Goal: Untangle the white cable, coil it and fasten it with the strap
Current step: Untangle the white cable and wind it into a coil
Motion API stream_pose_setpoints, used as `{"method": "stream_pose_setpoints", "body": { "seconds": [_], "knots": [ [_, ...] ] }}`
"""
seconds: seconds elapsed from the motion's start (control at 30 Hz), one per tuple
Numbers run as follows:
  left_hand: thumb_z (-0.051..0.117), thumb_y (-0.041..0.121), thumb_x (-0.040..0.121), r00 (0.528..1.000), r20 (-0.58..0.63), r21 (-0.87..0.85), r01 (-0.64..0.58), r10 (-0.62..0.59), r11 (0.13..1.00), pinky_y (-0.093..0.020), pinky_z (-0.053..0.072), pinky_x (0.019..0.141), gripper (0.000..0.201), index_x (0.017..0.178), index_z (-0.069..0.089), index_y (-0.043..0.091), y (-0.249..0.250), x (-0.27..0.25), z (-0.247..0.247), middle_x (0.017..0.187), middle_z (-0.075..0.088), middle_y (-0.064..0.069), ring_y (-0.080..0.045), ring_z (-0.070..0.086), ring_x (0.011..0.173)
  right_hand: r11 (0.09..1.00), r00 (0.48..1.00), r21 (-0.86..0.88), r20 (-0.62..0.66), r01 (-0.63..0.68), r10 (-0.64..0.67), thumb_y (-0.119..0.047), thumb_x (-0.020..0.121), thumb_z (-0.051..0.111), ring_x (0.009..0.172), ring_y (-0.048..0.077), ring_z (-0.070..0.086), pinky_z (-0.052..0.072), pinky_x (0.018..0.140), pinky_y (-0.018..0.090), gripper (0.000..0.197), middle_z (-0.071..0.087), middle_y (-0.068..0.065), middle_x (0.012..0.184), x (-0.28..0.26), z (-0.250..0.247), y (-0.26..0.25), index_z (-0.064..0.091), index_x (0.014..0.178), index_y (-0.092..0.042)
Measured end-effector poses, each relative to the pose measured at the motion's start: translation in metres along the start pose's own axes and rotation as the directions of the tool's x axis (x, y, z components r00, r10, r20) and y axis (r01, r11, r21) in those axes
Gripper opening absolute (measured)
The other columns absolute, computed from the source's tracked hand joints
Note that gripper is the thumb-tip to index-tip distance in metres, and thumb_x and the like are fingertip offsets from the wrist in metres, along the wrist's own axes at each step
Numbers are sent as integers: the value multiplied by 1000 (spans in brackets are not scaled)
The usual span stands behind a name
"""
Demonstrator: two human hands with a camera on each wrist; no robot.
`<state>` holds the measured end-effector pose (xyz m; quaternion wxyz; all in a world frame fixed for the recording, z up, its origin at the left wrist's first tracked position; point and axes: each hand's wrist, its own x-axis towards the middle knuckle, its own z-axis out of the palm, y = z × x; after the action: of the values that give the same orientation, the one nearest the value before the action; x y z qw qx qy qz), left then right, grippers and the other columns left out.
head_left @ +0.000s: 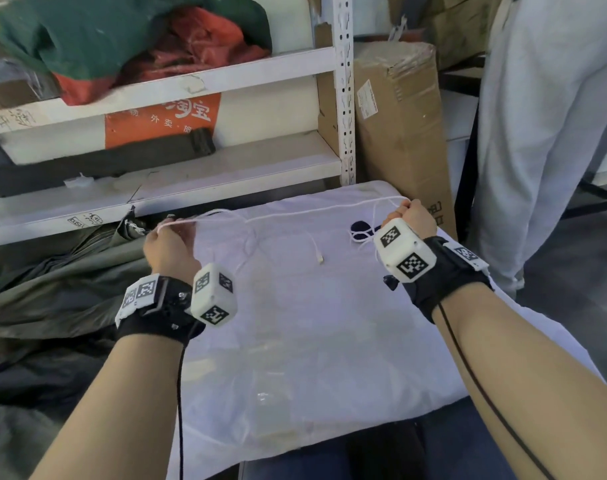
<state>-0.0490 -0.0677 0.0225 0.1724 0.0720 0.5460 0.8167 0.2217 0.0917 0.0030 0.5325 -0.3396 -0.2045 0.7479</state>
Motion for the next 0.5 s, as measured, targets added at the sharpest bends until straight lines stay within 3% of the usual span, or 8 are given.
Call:
{"method": "stream_pose_setpoints", "body": {
  "seconds": [0.03,0.13,0.17,0.23,0.27,0.4,0.5],
  "knots": [
    [37,6,95,998,-45,36,-32,34,999,-20,45,66,22,105,56,5,-5,0,-1,79,52,-1,-17,53,77,1000,1000,-16,-12,12,-12,-21,104,20,22,-2,32,26,38,11,40,26,-6,66,-1,0,1,29,65,-20],
    [35,8,94,964,-228,183,-94,135,979,-14,43,65,32,118,56,4,-15,-1,-13,101,55,-5,-20,52,90,999,998,-22,-45,37,-38,-19,104,19,20,-2,32,26,35,9,40,25,-5,67,-4,0,4,28,65,-18],
    [36,10,94,954,-243,244,-114,174,963,-19,45,76,33,120,56,7,-20,1,-18,113,55,-7,-22,53,100,999,998,-14,-54,44,-45,-18,104,19,20,-2,32,26,35,9,40,25,-5,67,-6,0,4,28,65,-18],
    [35,7,92,961,-208,380,-92,182,921,-32,42,99,37,123,55,10,-27,5,-30,135,46,-11,-25,50,119,999,997,-1,-55,47,-47,-18,104,20,20,-2,31,26,34,10,40,27,-5,65,-8,-3,5,29,65,-18],
    [33,3,91,970,-189,438,-53,150,897,-36,41,103,40,123,56,11,-28,6,-35,139,42,-12,-26,48,123,999,998,7,-52,40,-39,-18,104,22,20,1,30,26,34,12,40,29,-5,61,-7,-4,5,30,65,-18],
    [24,1,86,996,-83,629,27,33,777,-45,41,104,54,120,59,24,-29,7,-40,139,47,-10,-32,45,124,1000,1000,-20,-4,1,-2,-17,100,29,24,9,20,16,35,13,35,24,-7,32,-6,1,10,32,65,-18],
    [24,-1,83,992,47,772,-108,114,626,-50,34,106,58,126,53,26,-21,-8,-28,142,36,-12,-35,35,127,998,1000,-68,29,7,-5,-13,99,31,25,8,19,15,32,12,34,24,-7,31,-18,12,14,36,66,-16]
  ]
}}
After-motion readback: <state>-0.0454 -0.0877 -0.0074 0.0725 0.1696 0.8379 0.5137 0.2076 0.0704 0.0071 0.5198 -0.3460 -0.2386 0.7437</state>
